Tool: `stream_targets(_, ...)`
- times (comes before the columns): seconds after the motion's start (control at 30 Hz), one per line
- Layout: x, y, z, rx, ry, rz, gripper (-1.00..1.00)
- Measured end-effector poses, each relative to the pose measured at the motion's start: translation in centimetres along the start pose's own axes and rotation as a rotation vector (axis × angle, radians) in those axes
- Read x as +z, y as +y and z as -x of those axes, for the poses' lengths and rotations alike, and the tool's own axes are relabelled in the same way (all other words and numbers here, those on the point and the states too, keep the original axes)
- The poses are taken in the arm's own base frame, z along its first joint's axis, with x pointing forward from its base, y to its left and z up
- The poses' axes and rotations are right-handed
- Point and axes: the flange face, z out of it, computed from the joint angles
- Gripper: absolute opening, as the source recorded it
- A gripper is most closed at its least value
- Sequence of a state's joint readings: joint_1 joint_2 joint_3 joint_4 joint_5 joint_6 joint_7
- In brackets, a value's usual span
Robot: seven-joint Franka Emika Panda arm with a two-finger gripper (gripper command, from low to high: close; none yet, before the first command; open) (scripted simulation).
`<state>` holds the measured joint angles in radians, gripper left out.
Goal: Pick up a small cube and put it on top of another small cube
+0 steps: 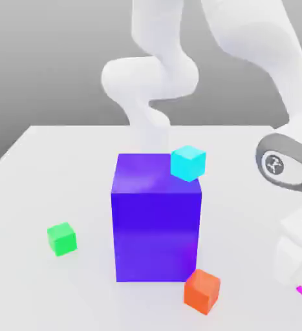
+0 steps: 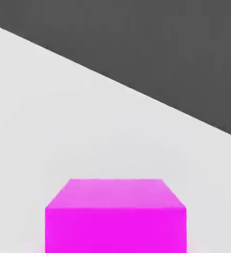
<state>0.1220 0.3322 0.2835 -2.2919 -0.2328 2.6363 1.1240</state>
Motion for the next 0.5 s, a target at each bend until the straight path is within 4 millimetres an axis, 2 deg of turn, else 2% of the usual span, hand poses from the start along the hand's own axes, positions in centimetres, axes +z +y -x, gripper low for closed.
stream_targets(0.13,-1.2,8.4,-5.5,0.275,0.029,0.023,-1.0)
stream_targets(0.23,-2.1,15.5,-8.2,0.498,0.045,0.039,-1.0)
stream_targets(0.3,-2.6,21.3,-9.5,0.675,0.051,0.05,-1.0)
stream_targets(0.33,-2.9,25.3,-10.4,0.794,0.053,0.055,-1.0)
stream_targets(0.43,-3.8,36.2,-10.2,1.145,0.053,0.061,-1.0)
stream_targets(0.5,-4.2,40.8,-8.4,1.332,0.045,0.053,-1.0)
